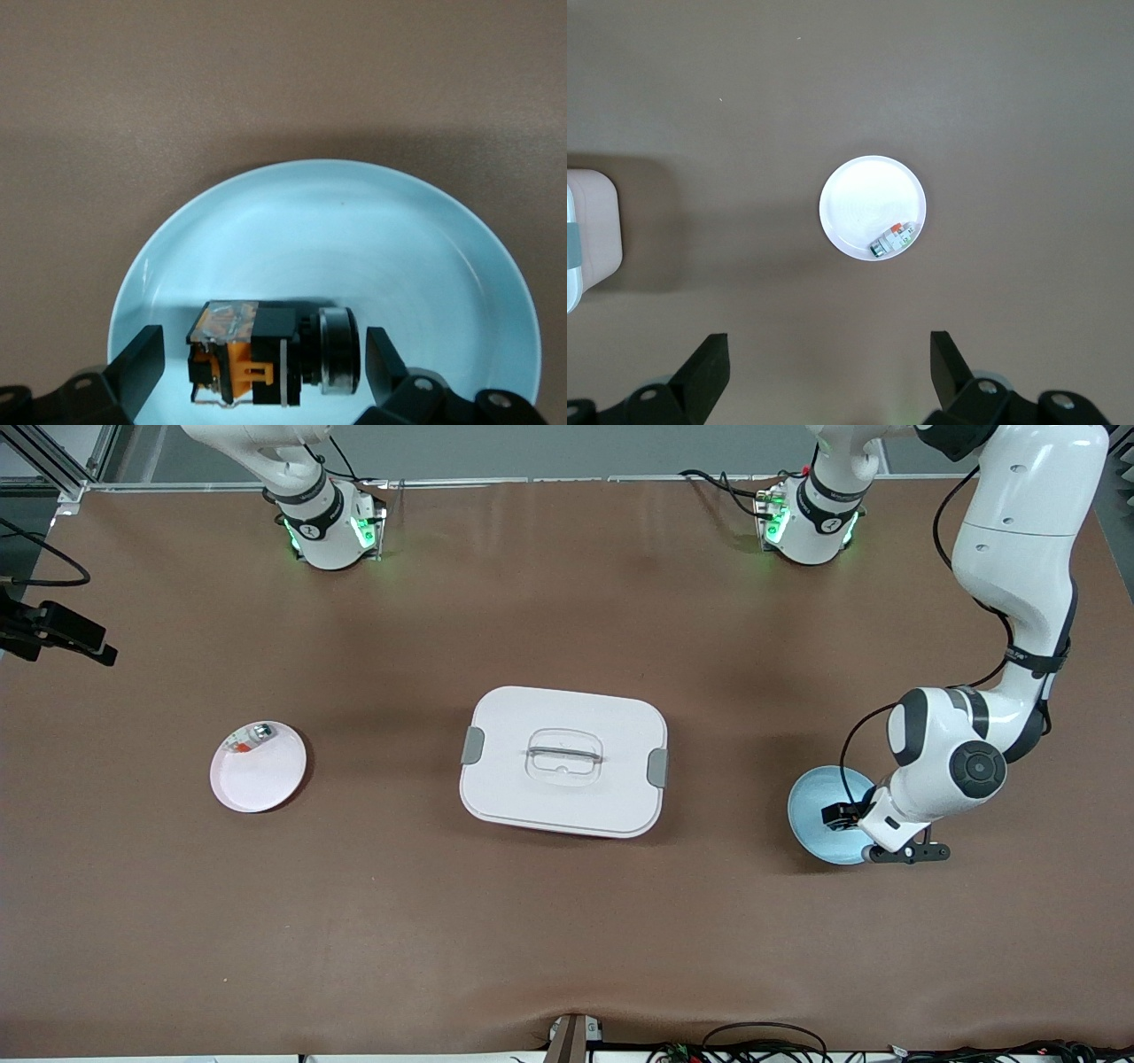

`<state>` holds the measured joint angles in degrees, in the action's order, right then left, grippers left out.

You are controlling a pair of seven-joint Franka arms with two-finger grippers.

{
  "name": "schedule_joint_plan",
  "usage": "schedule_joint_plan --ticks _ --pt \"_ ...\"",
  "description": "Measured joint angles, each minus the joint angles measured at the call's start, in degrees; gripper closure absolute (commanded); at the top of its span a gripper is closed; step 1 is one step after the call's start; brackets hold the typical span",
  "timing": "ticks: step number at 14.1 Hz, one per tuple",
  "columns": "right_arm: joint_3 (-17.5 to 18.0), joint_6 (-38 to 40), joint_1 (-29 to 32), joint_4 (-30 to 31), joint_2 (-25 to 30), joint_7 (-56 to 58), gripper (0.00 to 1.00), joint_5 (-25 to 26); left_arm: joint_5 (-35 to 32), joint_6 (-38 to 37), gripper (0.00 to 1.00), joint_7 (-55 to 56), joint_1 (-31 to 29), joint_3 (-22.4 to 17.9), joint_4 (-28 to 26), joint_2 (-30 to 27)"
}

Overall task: Transfer orange switch to right arm and place
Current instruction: 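Close the left gripper on the orange switch and lift it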

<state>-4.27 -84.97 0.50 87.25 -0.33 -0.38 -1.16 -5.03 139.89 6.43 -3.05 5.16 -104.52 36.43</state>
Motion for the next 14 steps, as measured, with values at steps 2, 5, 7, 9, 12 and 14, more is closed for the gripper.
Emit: schedule_joint_plan --ticks 2,5,7,9,12,14 --pt "0.01 0.0 0.0 0.0 0.0 0.0 0.0 0.0 0.0 0.36 0.24 0.0 0.01 0.01 -0.01 0.49" --pt "0.01 0.0 0.0 0.0 0.0 0.0 0.0 0.0 0.0 0.54 0.81 -0.01 0.06 0.05 0.0 0.75" --pt "0.01 0.0 0.0 0.0 0.0 0.0 0.0 0.0 0.0 0.54 1.0 -0.01 0.1 0.29 0.16 0.73" --pt "0.01 0.0 0.0 0.0 0.0 0.0 0.0 0.0 0.0 0.32 1.0 -0.01 0.3 0.52 0.43 0.32" --pt "-0.03 0.0 0.0 0.0 0.0 0.0 0.0 0.02 0.0 -2.45 1.0 -0.01 0.43 0.7 1.07 -2.02" --pt "-0.05 0.0 0.0 0.0 0.0 0.0 0.0 0.02 0.0 -4.95 1.0 0.21 0.43 1.24 1.22 -4.42"
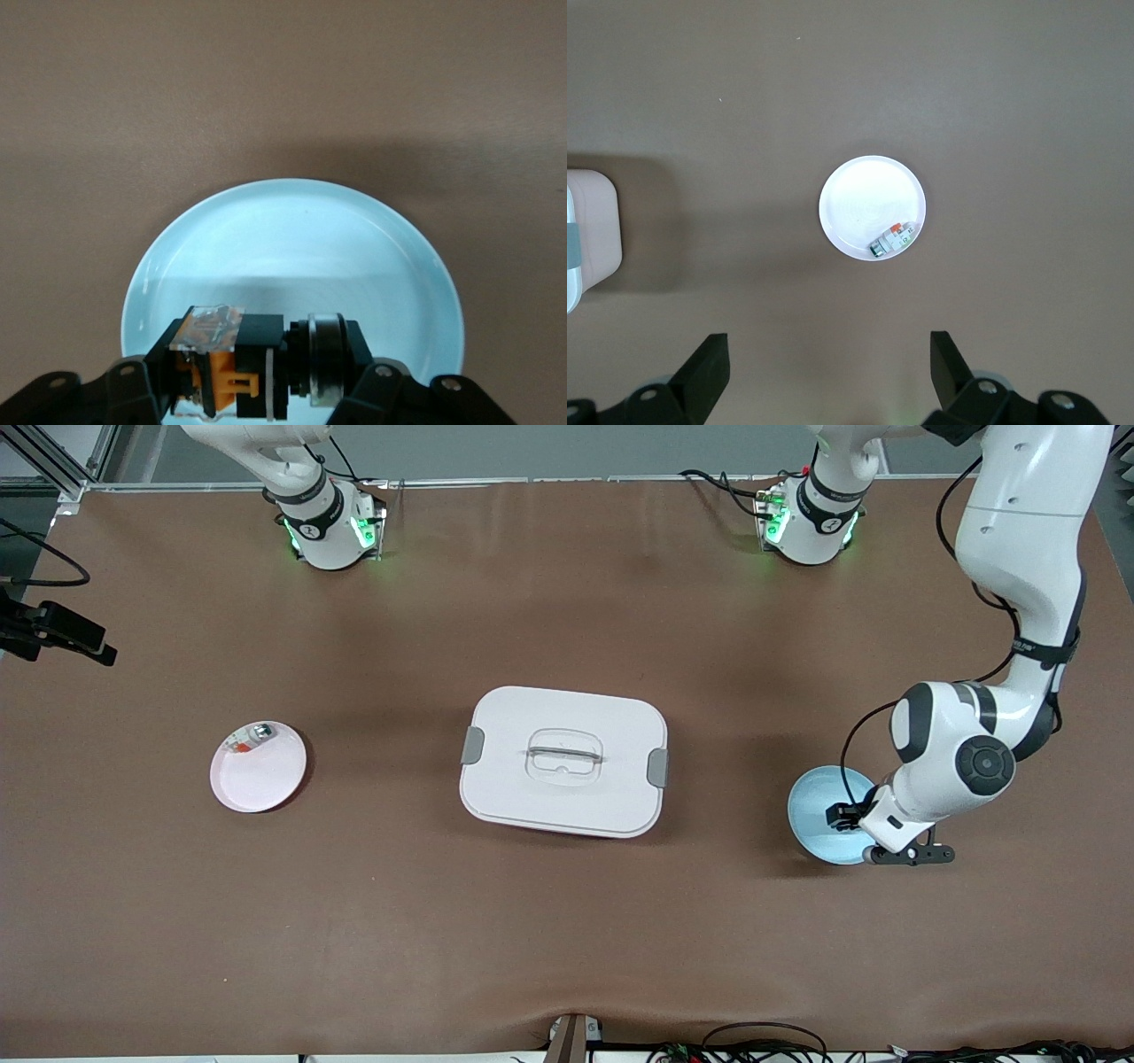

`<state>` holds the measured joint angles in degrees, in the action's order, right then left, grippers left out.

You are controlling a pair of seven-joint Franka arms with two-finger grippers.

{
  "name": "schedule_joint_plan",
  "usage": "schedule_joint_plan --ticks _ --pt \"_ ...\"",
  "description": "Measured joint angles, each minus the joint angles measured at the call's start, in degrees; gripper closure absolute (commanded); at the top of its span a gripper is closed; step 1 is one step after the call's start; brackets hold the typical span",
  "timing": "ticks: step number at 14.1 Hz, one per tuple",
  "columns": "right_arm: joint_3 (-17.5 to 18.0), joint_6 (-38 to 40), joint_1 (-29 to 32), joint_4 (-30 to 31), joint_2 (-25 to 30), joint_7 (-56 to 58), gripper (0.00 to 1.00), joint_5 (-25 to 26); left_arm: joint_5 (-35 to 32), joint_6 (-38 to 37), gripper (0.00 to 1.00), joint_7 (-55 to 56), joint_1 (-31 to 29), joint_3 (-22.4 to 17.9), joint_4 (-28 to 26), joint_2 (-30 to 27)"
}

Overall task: Transfer orange switch to right arm and place
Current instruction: 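Close the left gripper on the orange switch and lift it, then carry the switch over the white box while the right gripper reaches toward it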

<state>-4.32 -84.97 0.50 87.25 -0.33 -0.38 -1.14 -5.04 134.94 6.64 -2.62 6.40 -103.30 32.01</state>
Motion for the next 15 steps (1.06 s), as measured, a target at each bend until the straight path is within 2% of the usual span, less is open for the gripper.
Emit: schedule_joint_plan --ticks 5,11,15 --pt "-0.02 0.0 0.01 0.0 0.0 -0.01 0.0 0.0 0.27 -10.65 1.0 9.27 -0.04 5.31 2.2 -5.31" --pt "0.55 0.01 -0.59 -0.02 0.0 0.03 0.0 0.0 6.98 -21.12 1.0 22.55 -0.01 12.75 7.76 -7.4" --pt "1.04 3.08 -6.22 -0.2 0.0 -0.79 0.0 0.01 12.17 -23.85 1.0 34.24 0.06 18.62 11.13 -7.79"
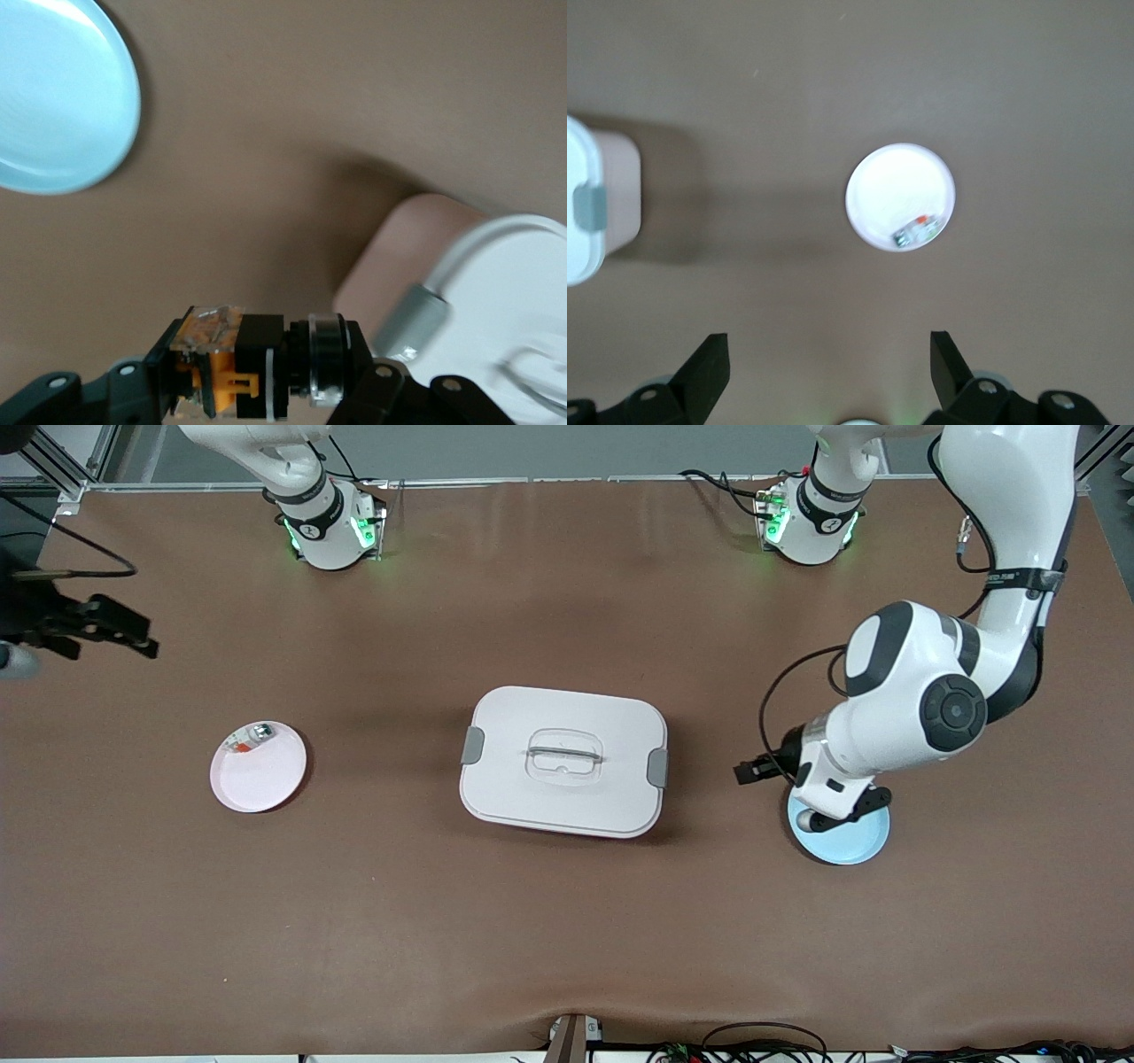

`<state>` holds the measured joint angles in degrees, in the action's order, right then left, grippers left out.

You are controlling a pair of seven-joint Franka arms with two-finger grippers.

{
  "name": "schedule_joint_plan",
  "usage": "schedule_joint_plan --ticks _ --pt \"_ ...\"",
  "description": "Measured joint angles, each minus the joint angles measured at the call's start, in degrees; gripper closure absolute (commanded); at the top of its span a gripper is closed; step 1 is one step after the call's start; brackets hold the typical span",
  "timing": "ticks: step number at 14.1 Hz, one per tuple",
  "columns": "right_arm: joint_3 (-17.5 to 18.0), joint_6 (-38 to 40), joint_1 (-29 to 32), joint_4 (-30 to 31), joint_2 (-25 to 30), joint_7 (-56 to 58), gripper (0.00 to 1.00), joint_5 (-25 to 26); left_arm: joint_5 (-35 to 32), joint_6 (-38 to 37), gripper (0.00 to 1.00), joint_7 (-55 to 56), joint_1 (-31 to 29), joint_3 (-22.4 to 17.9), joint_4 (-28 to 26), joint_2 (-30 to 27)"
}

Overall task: Transfer orange switch to right arm and place
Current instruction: 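Carry the switch over the white box while the right gripper reaches toward it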

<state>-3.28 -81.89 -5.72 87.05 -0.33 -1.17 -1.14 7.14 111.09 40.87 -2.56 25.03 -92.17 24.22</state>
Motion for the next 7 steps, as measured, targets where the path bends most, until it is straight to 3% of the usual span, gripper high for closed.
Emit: schedule_joint_plan --ticks 7 --pt "0.9 4.85 -17.75 -1.23 0.2 -21.68 0.0 -0.21 11.49 -0.41 1.0 20.45 0.48 8.71 4.47 -0.1"
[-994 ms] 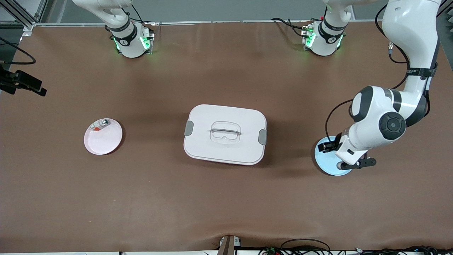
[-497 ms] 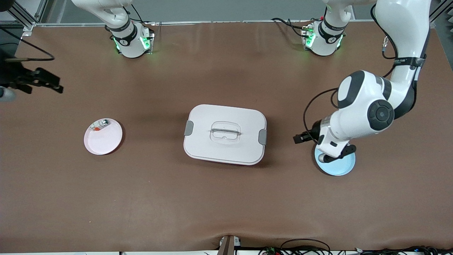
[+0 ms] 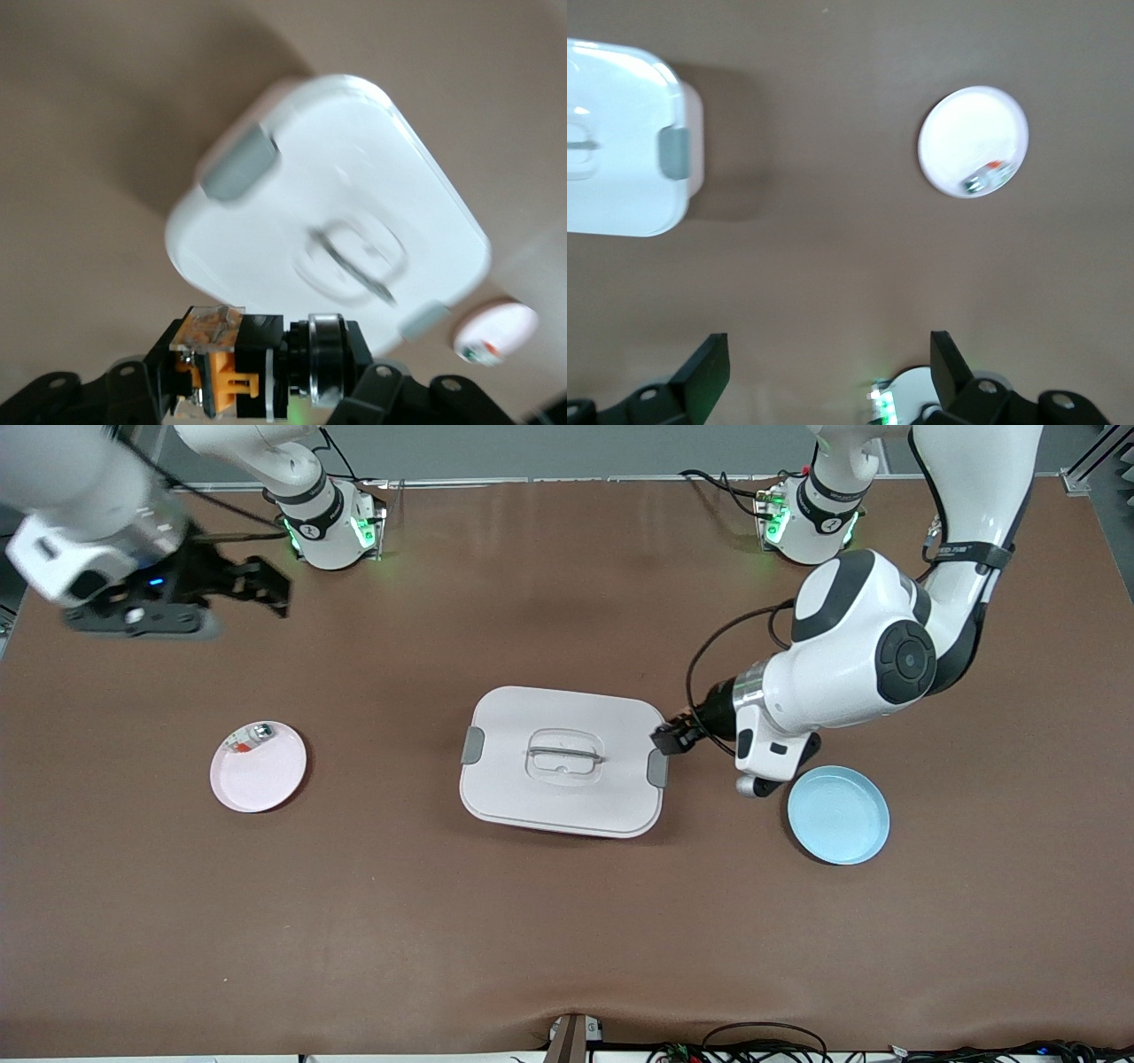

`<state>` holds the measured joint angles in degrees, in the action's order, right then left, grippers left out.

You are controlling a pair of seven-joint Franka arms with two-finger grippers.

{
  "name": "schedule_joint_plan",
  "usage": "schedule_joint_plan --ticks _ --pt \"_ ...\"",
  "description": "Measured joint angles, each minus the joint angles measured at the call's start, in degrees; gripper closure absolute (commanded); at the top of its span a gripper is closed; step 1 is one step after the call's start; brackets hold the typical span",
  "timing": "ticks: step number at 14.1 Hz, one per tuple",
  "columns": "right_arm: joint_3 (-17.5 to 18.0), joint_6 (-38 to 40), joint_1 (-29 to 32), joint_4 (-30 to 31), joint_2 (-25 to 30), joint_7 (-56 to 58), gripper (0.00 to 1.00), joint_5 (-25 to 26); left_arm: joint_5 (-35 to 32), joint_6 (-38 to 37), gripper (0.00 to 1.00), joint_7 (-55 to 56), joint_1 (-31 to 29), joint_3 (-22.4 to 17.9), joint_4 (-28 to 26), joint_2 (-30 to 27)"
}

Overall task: Transfer orange switch to right arm and place
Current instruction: 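Carry the switch over the white box while the right gripper reaches toward it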

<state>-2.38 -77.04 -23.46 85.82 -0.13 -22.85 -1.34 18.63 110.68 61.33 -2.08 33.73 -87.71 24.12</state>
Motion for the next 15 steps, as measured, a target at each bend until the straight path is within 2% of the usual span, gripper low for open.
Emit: schedule_joint_plan --ticks 3,5,12,15 --pt "0.34 -2.51 -9.11 0.25 0.05 -10.79 0.0 -1.42 8.28 -0.15 1.0 1.35 1.26 0.2 0.44 0.02" --pt "0.36 -8.76 -10.96 2.7 1.11 -16.46 0.0 -5.91 11.72 -0.12 1.0 2.57 2.53 0.23 0.52 0.05" --pt "0.55 -41.63 -13.28 29.05 14.25 -18.73 0.0 -14.74 12.94 2.52 1.0 15.62 9.71 0.29 3.86 2.16" --pt "0.62 -52.74 -16.51 35.63 15.99 -24.9 0.0 -15.47 12.94 5.39 1.0 19.28 11.62 0.3 4.04 2.62"
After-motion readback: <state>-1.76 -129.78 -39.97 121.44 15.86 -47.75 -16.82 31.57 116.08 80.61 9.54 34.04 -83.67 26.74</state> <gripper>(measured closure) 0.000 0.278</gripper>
